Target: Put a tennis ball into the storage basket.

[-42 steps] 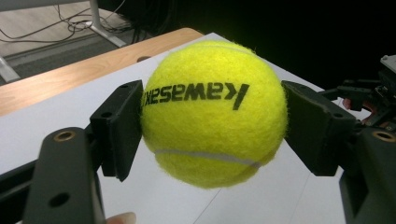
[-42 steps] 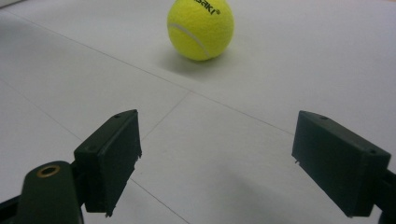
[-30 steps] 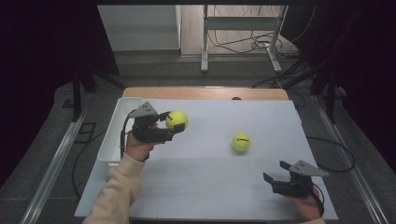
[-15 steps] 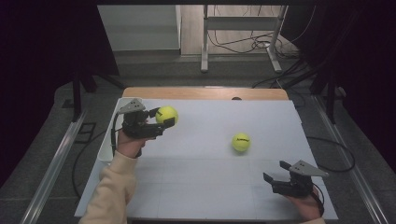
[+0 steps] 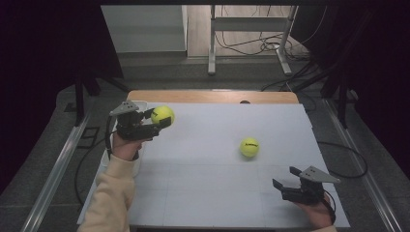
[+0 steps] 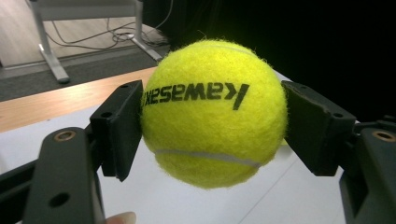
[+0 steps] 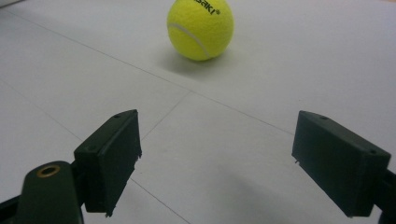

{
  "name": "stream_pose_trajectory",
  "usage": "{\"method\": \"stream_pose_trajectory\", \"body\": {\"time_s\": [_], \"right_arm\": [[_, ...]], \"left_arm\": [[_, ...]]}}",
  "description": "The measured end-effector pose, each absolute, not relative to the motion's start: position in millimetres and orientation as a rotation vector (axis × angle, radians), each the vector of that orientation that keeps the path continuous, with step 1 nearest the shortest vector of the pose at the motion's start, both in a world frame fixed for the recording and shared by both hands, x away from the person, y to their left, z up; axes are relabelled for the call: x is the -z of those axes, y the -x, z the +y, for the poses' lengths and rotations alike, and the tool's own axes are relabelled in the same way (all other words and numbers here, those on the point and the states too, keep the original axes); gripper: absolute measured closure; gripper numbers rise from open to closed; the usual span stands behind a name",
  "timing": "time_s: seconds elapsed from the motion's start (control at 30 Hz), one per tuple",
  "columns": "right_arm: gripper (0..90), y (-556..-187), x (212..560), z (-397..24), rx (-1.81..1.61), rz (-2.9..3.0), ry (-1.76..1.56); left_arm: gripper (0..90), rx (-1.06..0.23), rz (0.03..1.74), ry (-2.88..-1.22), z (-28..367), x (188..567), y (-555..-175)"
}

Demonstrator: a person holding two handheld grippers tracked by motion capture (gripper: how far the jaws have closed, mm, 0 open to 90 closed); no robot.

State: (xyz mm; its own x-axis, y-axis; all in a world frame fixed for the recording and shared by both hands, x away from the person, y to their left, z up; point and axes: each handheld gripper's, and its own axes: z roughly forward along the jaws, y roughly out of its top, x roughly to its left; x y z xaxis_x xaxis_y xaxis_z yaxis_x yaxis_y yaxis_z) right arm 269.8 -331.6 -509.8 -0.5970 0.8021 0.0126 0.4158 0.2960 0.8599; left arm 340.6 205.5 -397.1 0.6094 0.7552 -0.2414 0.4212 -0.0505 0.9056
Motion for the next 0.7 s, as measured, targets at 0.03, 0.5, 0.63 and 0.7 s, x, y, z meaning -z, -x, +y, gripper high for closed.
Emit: {"method": "stream_pose_trajectory", "body": {"time_s": [0.03,0.5,0.63,0.7], "right_arm": [[16.0,-270,510,-332,-1.231,2.148,-1.088],[16.0,-269,510,-331,-1.224,2.149,-1.084],[16.1,-269,509,-331,-1.222,2.146,-1.086],[16.1,-269,509,-331,-1.227,2.143,-1.087]], "left_arm": [[26.2,-0.361,0.988,-1.673,207,397,-341],[26.2,-0.426,1.048,-1.647,229,397,-341],[26.2,-0.432,1.069,-1.628,236,395,-341],[26.2,-0.438,1.085,-1.620,241,395,-342]]}}
